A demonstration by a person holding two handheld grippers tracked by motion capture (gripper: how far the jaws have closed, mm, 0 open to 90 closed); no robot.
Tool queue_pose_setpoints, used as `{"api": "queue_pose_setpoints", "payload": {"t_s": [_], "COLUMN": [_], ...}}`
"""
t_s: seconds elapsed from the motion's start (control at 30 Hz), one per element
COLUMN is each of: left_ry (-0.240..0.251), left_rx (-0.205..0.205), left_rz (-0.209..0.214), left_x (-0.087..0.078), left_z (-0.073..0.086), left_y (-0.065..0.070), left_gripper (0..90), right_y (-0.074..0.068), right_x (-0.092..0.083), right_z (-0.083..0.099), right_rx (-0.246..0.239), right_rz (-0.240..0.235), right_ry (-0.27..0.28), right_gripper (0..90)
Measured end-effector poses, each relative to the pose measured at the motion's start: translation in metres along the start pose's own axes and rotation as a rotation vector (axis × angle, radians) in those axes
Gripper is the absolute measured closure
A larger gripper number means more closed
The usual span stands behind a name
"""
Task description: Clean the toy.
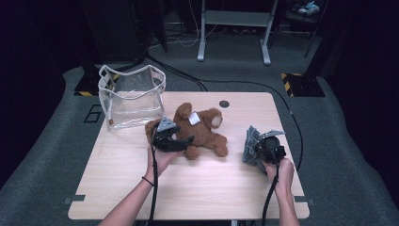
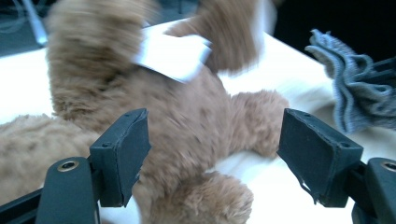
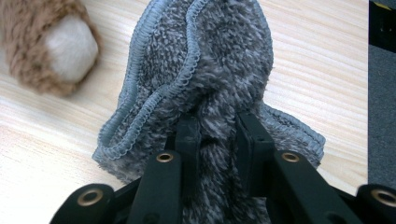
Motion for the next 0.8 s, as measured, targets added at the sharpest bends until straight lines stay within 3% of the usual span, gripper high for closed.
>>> {"api": "queue_pose_setpoints", "payload": {"t_s": [0.2,0.3,0.33,0.43,0.47,0.63,0.8], "left_ry": [-0.041,-0.066,-0.075,-0.093,-0.083,-0.094,-0.142], "left_rx": [0.012,0.003,0.011,0.005,-0.009,-0.002,-0.018], "left_rz": [-0.161,-0.195,-0.233,-0.275,-0.267,-0.247,-0.301], "left_x": [-0.011,-0.013,-0.014,-0.016,-0.017,-0.014,-0.004], "left_z": [0.014,0.020,0.023,0.031,0.031,0.031,0.036], "left_y": [-0.026,-0.032,-0.035,-0.038,-0.037,-0.033,-0.042], "left_gripper": [17.8,15.0,15.1,15.0,15.2,15.3,14.8], "right_y": [0.001,0.000,-0.001,-0.002,-0.003,-0.004,-0.003], "right_x": [0.002,0.003,0.004,0.005,0.005,0.005,0.005], "right_z": [0.002,0.003,0.004,0.004,0.003,0.002,0.002], "right_rx": [0.004,0.003,0.005,0.004,0.000,0.001,0.001], "right_rz": [-0.006,-0.005,-0.008,-0.008,-0.007,-0.005,-0.002], "right_ry": [-0.003,-0.006,-0.009,-0.011,-0.010,-0.008,-0.007], "right_gripper": [72.9,72.8,72.9,72.9,72.8,72.9,72.9]}}
Point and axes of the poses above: each handheld gripper's, and its own axes: x roughly forward along the jaws, z roughly out of its underside, y roughly to its right, the point moved 7 cm from there along x, roughly forward along the jaws, and after that the axes turned 15 degrees about x, right-handed, at the moved point
